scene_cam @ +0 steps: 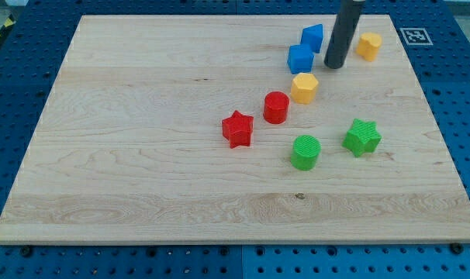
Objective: Push the cube parallel to the hexagon
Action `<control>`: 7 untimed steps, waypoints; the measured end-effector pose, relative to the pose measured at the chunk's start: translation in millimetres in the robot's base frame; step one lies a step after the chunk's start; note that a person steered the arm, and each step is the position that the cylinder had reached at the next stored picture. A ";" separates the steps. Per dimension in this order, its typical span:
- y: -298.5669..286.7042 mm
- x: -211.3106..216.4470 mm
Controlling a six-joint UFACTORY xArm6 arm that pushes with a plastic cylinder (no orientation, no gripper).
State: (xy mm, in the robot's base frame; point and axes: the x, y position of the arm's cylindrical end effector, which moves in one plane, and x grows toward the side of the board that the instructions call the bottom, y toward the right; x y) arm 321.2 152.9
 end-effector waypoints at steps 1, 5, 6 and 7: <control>-37.5 -4.0; -135.0 -33.6; -144.9 -39.4; -144.9 -32.4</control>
State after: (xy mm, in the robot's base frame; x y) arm 288.9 8.0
